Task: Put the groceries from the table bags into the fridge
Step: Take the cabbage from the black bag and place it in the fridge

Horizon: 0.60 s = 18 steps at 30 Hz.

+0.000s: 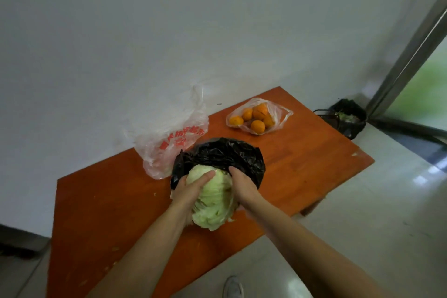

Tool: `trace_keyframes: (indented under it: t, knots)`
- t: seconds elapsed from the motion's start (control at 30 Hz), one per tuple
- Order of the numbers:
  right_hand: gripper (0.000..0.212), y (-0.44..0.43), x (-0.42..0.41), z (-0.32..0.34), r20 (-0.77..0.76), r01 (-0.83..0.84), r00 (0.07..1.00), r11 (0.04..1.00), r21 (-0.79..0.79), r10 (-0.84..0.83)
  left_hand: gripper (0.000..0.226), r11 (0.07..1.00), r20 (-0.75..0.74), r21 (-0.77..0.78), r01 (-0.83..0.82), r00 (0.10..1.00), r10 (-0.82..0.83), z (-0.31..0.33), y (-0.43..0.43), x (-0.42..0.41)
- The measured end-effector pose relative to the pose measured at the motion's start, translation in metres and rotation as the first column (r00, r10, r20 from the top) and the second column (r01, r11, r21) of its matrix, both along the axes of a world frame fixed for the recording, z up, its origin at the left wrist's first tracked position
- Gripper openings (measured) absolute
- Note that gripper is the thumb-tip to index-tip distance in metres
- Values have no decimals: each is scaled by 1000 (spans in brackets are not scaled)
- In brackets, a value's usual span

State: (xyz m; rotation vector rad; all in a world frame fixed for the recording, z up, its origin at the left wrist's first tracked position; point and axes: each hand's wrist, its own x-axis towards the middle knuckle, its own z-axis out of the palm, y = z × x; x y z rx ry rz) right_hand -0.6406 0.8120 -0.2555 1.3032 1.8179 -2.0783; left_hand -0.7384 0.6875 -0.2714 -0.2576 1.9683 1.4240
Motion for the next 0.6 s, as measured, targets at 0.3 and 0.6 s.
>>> trace_keyframes:
  t: [0.3,0.6]
  knots:
    - [62,1,19,-50,26,74,997,960,-271,-69,123,999,21,31,-16,1000,15,-38,-14,13]
    - [35,17,11,-102,160,-162,978,966,201,131,134,1000,63,-3,-8,998,9,-80,-27,23]
